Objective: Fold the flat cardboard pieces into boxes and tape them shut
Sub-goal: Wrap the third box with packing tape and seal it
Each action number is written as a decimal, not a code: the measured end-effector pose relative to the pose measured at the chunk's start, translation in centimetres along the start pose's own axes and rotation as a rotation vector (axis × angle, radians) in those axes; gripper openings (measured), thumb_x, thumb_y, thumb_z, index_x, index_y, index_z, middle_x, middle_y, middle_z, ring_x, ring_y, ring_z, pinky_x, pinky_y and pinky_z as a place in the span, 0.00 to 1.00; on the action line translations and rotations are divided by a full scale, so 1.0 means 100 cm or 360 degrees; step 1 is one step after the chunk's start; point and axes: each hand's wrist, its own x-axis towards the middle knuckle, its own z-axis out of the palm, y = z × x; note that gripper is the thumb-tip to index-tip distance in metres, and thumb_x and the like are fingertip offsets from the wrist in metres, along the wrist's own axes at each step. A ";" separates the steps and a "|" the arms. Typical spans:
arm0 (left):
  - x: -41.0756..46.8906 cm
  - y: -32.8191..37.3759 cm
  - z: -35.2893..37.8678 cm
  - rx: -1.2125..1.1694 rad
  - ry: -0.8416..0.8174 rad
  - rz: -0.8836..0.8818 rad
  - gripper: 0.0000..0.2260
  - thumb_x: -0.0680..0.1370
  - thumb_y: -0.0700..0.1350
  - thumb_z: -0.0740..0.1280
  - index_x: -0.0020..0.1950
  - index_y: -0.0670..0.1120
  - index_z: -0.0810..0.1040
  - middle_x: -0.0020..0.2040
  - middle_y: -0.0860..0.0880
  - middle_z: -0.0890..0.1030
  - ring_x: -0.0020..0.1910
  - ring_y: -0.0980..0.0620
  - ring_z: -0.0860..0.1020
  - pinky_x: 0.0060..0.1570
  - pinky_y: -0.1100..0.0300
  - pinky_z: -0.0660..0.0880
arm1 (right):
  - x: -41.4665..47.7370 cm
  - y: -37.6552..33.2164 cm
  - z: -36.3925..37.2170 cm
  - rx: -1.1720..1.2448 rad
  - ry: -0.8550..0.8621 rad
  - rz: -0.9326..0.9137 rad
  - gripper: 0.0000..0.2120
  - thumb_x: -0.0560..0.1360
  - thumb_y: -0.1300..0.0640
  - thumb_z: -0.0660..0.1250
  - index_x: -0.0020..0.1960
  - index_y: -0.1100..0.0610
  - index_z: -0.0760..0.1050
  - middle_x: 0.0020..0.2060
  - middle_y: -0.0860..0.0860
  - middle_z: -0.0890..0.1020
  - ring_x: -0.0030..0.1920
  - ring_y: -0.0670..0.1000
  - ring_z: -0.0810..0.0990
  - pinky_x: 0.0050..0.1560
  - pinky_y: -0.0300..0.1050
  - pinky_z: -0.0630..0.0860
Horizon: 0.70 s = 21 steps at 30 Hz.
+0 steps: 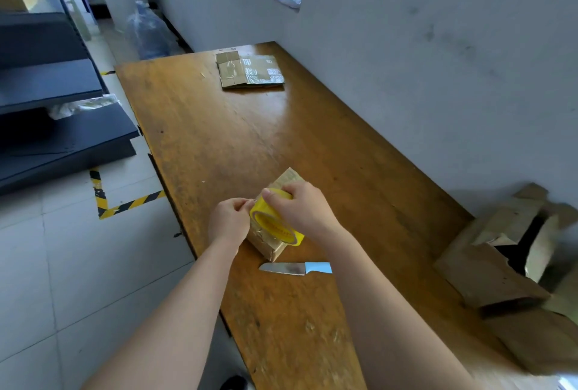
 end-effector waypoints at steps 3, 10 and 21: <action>0.000 -0.002 0.000 0.0040 -0.0007 0.0019 0.08 0.80 0.49 0.65 0.51 0.50 0.84 0.45 0.54 0.83 0.47 0.54 0.80 0.50 0.50 0.80 | -0.005 0.002 0.005 -0.0132 0.0079 0.0034 0.20 0.78 0.41 0.60 0.31 0.50 0.68 0.27 0.46 0.71 0.27 0.45 0.70 0.24 0.37 0.60; 0.004 -0.001 -0.001 0.0100 -0.0015 0.0023 0.08 0.80 0.49 0.64 0.45 0.54 0.82 0.42 0.57 0.81 0.45 0.52 0.79 0.47 0.49 0.80 | -0.025 0.029 0.009 -0.0405 -0.0027 0.0281 0.21 0.78 0.42 0.58 0.36 0.57 0.71 0.28 0.48 0.73 0.27 0.48 0.71 0.25 0.39 0.65; 0.000 -0.004 -0.007 0.0302 0.0025 0.0195 0.11 0.81 0.48 0.63 0.57 0.48 0.82 0.53 0.51 0.83 0.50 0.50 0.78 0.48 0.54 0.77 | -0.044 0.056 0.038 -0.0345 0.0074 0.0364 0.22 0.79 0.41 0.58 0.35 0.56 0.70 0.29 0.49 0.73 0.29 0.49 0.71 0.27 0.41 0.67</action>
